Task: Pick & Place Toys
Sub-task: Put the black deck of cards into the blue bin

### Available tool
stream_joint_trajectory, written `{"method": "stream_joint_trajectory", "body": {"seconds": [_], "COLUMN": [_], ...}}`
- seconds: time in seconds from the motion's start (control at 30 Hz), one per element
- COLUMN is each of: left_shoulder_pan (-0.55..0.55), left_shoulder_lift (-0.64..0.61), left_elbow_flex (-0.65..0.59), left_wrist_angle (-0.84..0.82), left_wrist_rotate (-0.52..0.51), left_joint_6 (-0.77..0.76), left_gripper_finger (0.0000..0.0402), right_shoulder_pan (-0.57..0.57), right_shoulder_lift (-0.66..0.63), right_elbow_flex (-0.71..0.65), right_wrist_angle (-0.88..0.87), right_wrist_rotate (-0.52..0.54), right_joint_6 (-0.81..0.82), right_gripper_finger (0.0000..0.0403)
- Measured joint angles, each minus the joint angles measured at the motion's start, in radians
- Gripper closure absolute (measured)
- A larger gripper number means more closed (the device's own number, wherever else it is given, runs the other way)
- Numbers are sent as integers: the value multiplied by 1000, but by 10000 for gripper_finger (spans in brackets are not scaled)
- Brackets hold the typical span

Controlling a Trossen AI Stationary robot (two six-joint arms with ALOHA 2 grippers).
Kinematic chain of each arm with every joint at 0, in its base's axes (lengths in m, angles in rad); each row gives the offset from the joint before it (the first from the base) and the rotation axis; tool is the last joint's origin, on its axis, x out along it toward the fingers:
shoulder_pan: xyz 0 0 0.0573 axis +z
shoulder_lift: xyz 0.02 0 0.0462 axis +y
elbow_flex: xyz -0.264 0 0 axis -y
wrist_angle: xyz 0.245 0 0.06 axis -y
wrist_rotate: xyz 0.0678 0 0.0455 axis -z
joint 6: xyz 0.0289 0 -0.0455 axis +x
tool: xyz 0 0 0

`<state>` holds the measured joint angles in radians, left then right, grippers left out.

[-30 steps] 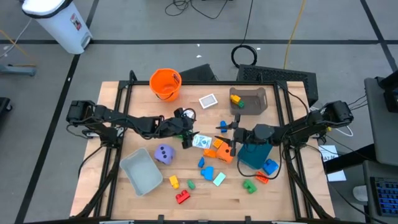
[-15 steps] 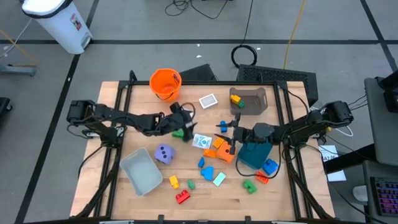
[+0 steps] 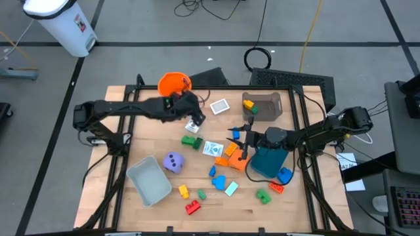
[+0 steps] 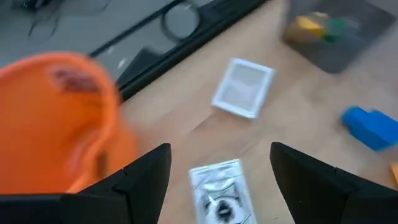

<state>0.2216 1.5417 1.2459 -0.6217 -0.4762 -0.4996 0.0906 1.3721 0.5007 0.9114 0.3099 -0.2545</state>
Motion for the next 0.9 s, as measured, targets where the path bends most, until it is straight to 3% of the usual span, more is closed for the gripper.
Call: {"method": "stream_joint_trajectory", "body": {"seconds": [0.1,0.27,0.63,0.9], "left_shoulder_pan": [49,127,149,144], "left_shoulder_lift": [0,9,174,215], "left_elbow_flex": [61,67,67,67], "left_wrist_angle": [-154,-208,-189,-144], "left_wrist_rotate": [41,149,240,266], "left_joint_6": [-89,-161,-122,-77], "left_gripper_finger": [124,124,124,124], "right_shoulder_pan": [-1,0,-23,-45], "right_shoulder_lift": [0,0,0,0], "right_elbow_flex": [0,0,0,0], "right_wrist_angle": [-20,-24,-27,-39], "right_wrist_rotate": [0,0,0,0], "right_joint_6": [8,8,3,37], "right_gripper_finger": [238,238,238,238]}}
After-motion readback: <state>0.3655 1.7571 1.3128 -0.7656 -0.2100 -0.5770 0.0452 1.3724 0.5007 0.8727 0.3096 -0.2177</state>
